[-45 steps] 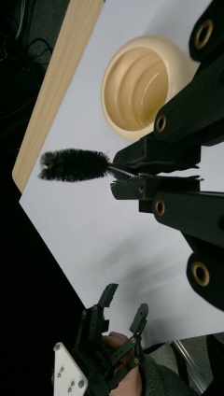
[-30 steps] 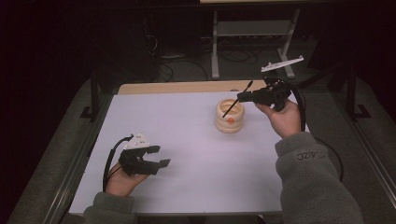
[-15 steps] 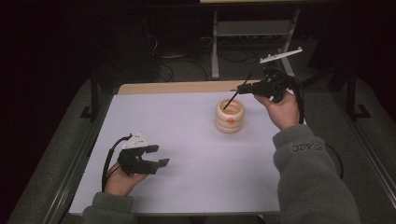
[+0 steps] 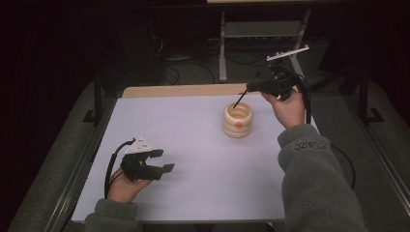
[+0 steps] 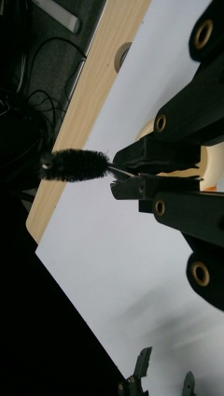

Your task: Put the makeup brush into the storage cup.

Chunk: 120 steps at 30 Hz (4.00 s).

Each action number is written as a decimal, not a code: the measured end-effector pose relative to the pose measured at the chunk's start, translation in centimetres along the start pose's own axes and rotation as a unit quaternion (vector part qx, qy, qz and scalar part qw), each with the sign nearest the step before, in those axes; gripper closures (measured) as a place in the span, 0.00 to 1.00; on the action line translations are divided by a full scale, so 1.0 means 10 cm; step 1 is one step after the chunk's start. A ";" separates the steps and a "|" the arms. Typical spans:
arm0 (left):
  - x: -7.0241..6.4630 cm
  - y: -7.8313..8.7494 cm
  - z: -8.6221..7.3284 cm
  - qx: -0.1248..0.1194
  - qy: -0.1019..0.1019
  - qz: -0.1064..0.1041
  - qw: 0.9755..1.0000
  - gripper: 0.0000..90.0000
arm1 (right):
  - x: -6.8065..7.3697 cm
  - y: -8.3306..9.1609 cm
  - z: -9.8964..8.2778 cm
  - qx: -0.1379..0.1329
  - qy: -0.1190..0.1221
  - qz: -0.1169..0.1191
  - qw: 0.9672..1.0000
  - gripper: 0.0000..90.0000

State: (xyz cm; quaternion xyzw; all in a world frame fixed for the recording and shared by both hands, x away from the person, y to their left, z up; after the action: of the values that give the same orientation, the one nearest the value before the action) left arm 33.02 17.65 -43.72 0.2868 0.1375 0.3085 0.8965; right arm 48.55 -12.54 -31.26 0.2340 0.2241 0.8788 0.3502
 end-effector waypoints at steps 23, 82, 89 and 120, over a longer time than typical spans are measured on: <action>0.01 0.00 0.00 -0.002 0.000 0.001 1.000 0.34 | -0.18 -0.23 -0.06 0.005 -0.023 -0.026 0.999 0.94; 0.05 0.01 -0.01 -0.004 0.005 0.003 1.000 0.32 | -0.26 -0.69 -0.58 0.068 -0.039 -0.033 0.996 0.94; 0.06 0.01 -0.02 -0.002 0.008 0.003 1.000 0.32 | -0.27 -0.72 -0.61 0.074 -0.036 -0.045 0.996 0.84; 0.07 -0.01 -0.04 0.002 0.009 0.009 1.000 0.30 | -0.31 -0.21 -0.66 -0.017 -0.025 -0.044 0.999 0.35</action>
State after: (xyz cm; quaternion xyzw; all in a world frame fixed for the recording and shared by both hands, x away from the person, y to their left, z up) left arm 33.46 18.23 -44.19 0.2872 0.1434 0.3191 0.8917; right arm 47.88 -14.91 -38.44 0.2397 0.2100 0.8600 0.3985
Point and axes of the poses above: each handheld gripper's, and its own axes: y roughly backward along the jaws, z roughly out of its top, x roughly to its left, the point moved 9 cm from there along -y, roughly forward along the jaws, and after that the axes turned 2 degrees about -x, right-handed, at the moved point
